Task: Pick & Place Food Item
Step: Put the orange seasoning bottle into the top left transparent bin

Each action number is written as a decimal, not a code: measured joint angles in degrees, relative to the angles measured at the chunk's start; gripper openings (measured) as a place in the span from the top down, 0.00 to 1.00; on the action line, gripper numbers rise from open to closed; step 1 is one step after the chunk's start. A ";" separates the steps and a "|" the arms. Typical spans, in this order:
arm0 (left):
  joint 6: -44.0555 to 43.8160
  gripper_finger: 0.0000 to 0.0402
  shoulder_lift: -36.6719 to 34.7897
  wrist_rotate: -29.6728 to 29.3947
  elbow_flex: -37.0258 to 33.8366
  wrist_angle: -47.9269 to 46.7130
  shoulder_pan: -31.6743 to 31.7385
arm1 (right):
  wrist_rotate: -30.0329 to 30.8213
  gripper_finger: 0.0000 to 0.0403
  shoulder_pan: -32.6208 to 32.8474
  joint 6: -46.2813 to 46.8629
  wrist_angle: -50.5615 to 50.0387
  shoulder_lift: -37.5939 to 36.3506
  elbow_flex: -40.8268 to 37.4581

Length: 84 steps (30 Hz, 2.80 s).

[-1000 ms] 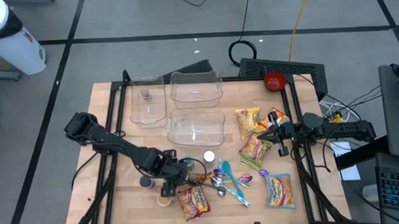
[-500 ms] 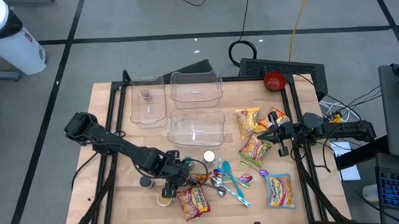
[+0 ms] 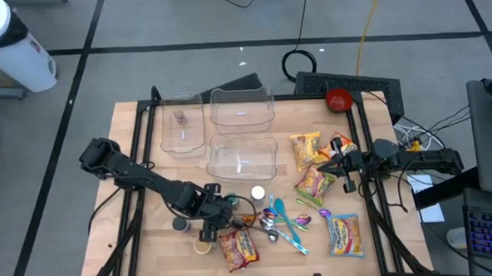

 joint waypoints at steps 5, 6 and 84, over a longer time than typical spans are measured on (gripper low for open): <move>-3.08 0.49 -2.52 0.06 -0.07 -4.40 0.00 | 0.00 1.00 0.00 -0.02 0.02 -0.02 0.02; -4.28 0.49 -3.42 0.02 -0.07 -5.26 0.00 | 0.00 1.00 0.00 0.00 0.01 -0.02 0.01; 6.99 0.49 -7.97 1.39 -10.91 6.88 77.88 | 0.00 1.00 0.00 -0.02 0.00 0.00 0.02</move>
